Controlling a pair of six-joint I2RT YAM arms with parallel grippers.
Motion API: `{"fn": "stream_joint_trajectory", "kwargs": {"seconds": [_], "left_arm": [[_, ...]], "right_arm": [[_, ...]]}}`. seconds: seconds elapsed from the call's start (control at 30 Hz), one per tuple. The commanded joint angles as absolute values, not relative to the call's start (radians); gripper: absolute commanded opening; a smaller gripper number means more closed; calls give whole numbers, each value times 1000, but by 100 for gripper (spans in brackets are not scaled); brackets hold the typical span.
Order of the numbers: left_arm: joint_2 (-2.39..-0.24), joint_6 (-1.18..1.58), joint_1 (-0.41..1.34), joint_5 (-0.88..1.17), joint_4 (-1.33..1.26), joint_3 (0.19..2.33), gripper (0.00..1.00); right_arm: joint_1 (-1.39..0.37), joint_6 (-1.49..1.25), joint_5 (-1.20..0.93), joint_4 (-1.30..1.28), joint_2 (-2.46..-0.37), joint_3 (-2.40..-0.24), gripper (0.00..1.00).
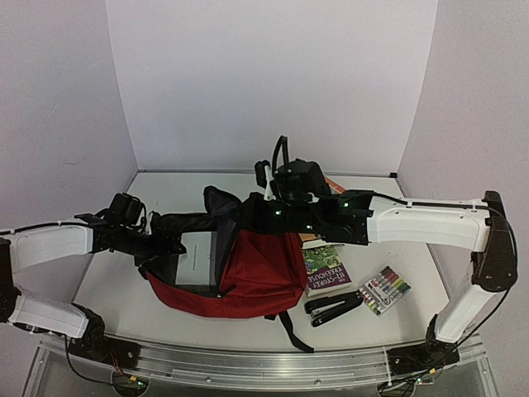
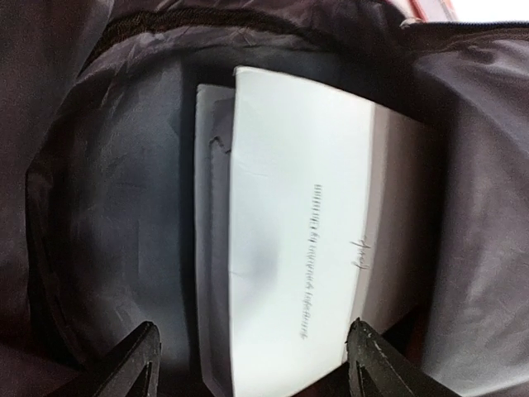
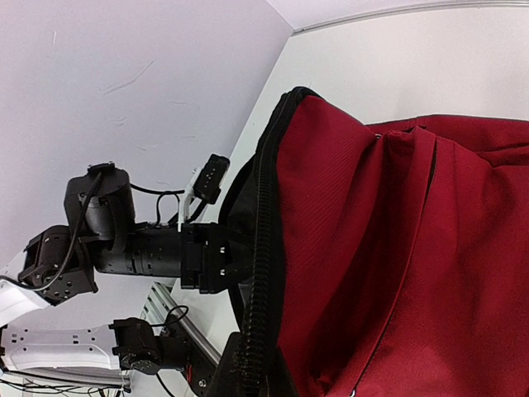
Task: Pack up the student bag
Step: Place the book in the student bag.
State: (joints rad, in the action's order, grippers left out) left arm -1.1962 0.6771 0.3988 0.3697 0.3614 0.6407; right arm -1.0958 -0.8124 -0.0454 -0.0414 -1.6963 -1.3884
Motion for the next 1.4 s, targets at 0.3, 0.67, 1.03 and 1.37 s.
{"fn": "stream_joint_trajectory", "kwargs": {"seconds": [0.3,0.67,1.03,1.37], "left_arm": [[-1431,651,483,356,279,747,49],[-1591,717,662,354,178,847,35],[-1451,778,671,169,291,818,43],[-1190,809,662,85,473,798,70]], "right_arm": [[-1102,-804,-28,0,-1643,-1367,0],[-1102,-806,-11,0,-1659,-1331,0],[-1102,-985,223,0,-1535,-1093,0],[-1100,-1127,281,0,-1516,-873,9]]}}
